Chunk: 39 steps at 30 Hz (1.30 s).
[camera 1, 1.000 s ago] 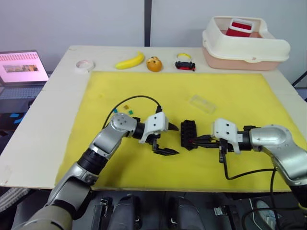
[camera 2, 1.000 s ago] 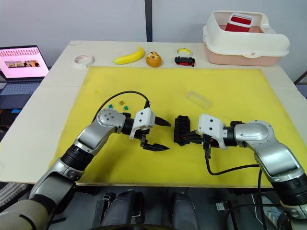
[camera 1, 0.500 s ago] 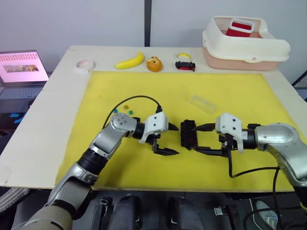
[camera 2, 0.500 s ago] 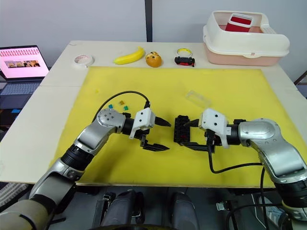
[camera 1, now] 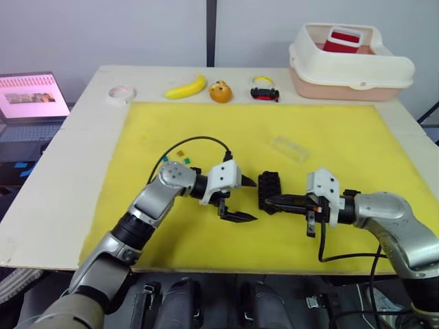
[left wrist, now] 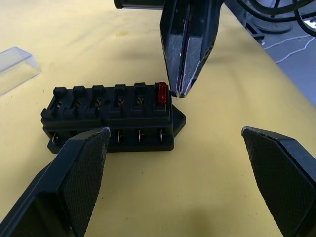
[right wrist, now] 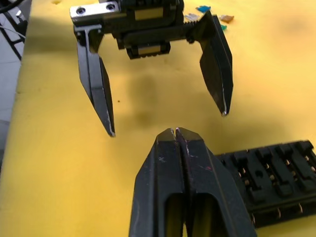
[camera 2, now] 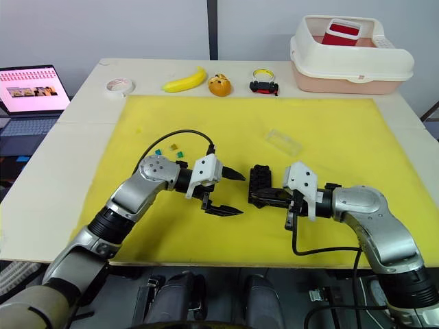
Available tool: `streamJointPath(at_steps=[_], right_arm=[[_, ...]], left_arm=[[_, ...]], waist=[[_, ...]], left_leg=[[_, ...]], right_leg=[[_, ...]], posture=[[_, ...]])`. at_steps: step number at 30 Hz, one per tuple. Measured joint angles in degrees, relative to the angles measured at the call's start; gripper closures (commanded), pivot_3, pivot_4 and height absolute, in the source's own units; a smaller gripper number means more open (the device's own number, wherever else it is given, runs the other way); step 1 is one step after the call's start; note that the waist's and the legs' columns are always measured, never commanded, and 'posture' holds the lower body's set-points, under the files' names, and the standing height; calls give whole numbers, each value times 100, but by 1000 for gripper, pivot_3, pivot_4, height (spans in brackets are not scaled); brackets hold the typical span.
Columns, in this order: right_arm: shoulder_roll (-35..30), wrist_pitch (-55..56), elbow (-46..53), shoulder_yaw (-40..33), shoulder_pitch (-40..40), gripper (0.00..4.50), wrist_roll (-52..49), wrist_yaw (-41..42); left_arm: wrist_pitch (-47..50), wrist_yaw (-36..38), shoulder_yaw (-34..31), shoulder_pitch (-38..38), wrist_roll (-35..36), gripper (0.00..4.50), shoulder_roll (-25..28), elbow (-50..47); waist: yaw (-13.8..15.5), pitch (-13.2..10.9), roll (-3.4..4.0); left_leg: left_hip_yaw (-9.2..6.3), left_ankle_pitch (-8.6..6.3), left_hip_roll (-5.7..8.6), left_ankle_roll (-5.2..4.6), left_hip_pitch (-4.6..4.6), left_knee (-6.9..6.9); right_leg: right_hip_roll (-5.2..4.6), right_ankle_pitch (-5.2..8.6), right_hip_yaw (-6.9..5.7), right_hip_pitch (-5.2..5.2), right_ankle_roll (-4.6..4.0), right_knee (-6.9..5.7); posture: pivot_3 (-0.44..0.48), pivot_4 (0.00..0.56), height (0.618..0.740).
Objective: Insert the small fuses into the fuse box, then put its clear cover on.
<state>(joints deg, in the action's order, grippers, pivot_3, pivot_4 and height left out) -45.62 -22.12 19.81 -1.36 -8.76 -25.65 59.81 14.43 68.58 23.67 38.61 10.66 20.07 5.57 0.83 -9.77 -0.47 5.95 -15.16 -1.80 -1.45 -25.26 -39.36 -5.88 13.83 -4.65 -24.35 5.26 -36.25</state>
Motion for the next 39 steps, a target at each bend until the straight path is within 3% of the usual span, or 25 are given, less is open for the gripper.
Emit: streamJointPath(at_steps=[13,21,28,32,38,39], right_arm=[[62,-28,-252,27,148,4489,67,-110],[76,-153,-292,88,223,4489,179,-345],[215,-225,-249,-1,195,4489,105,-486],[212,-699,137,-504,307,4489,-482,-613],[-573,-1462,865,-1929,754,4489,-1208,-640],[-691,-1524,811,-2142,866,4248,-1222,-611]], left_arm=[[-8,4,-10,42,0,0,-5,36],[-14,3,-17,58,0,0,-13,92],[-16,-2,-37,55,6,0,-11,92],[91,2,-245,-65,153,0,74,-5],[951,11,-1163,-855,929,0,962,-911],[1129,-13,-1391,-1000,1087,0,1141,-1051]], waist=[[2,1,0],[8,5,-2],[1,5,-2],[-5,4,1],[-13,3,3],[-6,3,3]], left_leg=[[-1,0,0,0,4,0],[-7,-24,-7,-39,88,4],[-9,-26,-10,-41,91,5],[-8,-26,-10,-42,85,7],[-9,-26,-13,-41,88,15],[-10,-26,-12,-41,88,15]], right_leg=[[1,0,0,4,0,0],[-1,3,-4,96,-2,14],[-3,3,-4,98,-2,12],[-5,2,-3,90,-1,12],[-7,3,-2,90,-2,14],[-9,3,-3,92,-2,14]], posture=[[0,150,740],[0,150,740],[0,150,740],[0,150,740],[0,150,740],[0,150,740]])
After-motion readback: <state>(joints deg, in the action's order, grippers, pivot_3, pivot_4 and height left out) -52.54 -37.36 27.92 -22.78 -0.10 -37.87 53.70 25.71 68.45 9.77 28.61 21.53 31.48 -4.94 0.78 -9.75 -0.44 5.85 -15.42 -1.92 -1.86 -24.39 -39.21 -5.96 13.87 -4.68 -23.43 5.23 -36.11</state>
